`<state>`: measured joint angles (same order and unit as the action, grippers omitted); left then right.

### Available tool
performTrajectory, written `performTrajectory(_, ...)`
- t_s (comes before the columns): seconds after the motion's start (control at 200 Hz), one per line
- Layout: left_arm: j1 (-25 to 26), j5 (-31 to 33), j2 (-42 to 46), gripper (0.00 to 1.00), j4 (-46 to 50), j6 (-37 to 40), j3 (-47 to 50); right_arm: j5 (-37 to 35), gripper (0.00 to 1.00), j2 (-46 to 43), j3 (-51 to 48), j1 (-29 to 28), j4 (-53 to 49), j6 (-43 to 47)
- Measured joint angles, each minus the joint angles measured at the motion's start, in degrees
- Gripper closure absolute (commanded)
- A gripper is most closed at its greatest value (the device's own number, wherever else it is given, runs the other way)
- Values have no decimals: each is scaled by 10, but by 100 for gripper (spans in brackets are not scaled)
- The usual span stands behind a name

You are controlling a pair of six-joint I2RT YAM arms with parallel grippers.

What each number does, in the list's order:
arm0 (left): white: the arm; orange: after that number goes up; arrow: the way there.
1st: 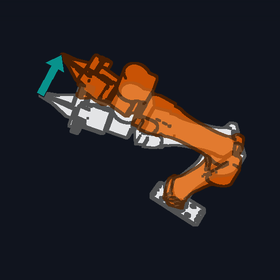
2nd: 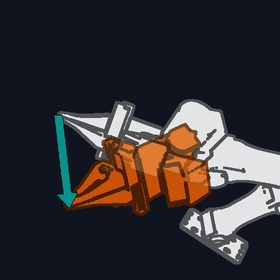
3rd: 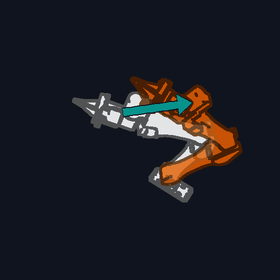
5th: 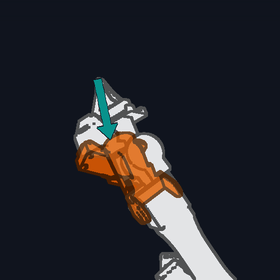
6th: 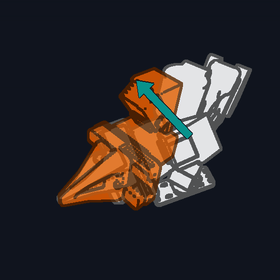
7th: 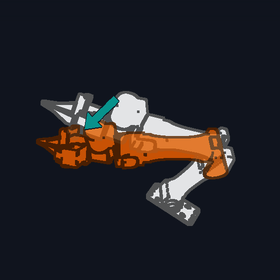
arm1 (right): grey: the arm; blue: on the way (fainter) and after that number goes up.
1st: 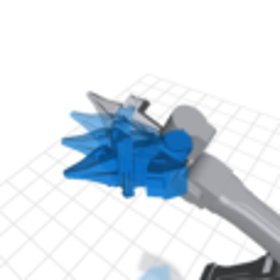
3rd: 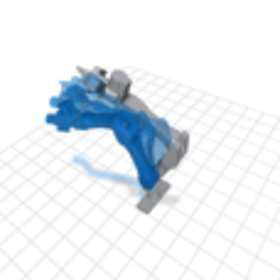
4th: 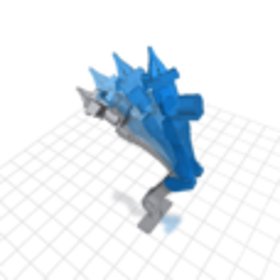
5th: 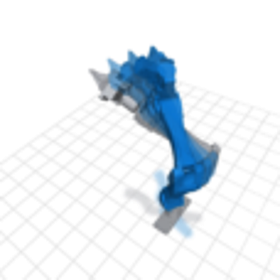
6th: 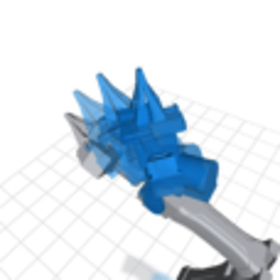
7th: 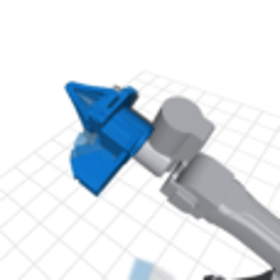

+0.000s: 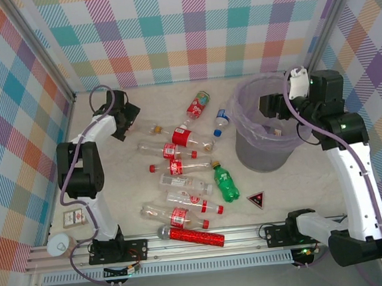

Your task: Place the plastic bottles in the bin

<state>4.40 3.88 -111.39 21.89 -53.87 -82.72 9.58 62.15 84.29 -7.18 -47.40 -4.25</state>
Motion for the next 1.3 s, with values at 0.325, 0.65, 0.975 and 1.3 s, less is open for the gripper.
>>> performTrajectory(0.325, -5, -4, -66, 5, -11, -50, -26, 61, 26, 3, -47, 0, -3, -2)
performTrajectory(0.65, -5, -4, -68, 29, -33, -75, -25, 65, 26, 2, -50, 0, -20, -1)
performTrajectory(0.975, -5, -15, -68, 44, -76, -70, -15, 78, 28, -28, -59, 5, -49, -8)
performTrajectory(1.3, -5, -44, -12, 54, -103, -38, -14, 146, 29, -56, -52, 5, -69, -10)
